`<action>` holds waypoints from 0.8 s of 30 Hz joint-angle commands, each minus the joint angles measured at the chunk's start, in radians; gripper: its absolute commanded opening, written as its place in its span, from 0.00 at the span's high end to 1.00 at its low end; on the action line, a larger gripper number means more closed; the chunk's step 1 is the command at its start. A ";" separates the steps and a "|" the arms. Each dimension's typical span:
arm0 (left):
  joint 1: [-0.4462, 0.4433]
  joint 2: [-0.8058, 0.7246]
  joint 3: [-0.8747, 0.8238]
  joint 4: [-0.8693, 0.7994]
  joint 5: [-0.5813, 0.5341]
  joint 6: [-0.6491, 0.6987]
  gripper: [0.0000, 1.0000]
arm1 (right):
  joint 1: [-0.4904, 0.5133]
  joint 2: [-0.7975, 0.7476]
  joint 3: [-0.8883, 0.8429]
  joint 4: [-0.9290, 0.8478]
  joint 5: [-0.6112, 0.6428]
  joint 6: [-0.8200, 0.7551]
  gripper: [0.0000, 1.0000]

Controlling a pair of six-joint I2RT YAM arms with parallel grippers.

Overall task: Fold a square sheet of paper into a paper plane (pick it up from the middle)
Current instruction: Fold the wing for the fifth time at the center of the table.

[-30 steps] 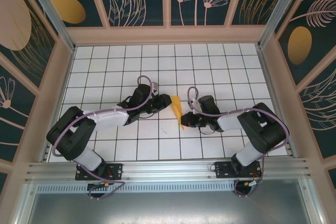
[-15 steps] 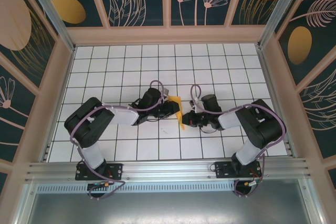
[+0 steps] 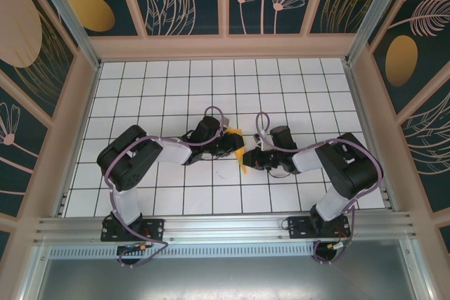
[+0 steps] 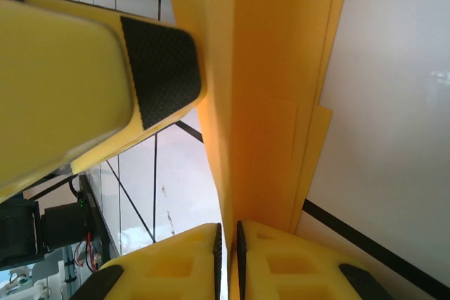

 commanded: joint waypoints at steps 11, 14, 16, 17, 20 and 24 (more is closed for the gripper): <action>-0.003 0.023 0.023 -0.086 -0.054 0.060 0.67 | -0.007 -0.114 0.029 -0.147 0.068 -0.025 0.76; -0.004 0.028 0.025 -0.078 -0.047 0.056 0.67 | -0.006 -0.100 0.033 -0.147 0.071 -0.017 0.80; -0.004 0.029 0.024 -0.070 -0.044 0.055 0.67 | -0.005 -0.089 0.035 -0.141 0.070 -0.013 0.81; -0.003 0.032 0.028 -0.073 -0.045 0.058 0.67 | -0.005 -0.086 0.036 -0.148 0.081 -0.013 0.82; -0.004 0.038 0.029 -0.070 -0.041 0.057 0.67 | -0.005 -0.070 0.045 -0.175 0.105 -0.020 0.84; -0.003 0.052 0.039 -0.084 -0.038 0.063 0.67 | -0.004 -0.064 0.049 -0.204 0.142 -0.023 0.86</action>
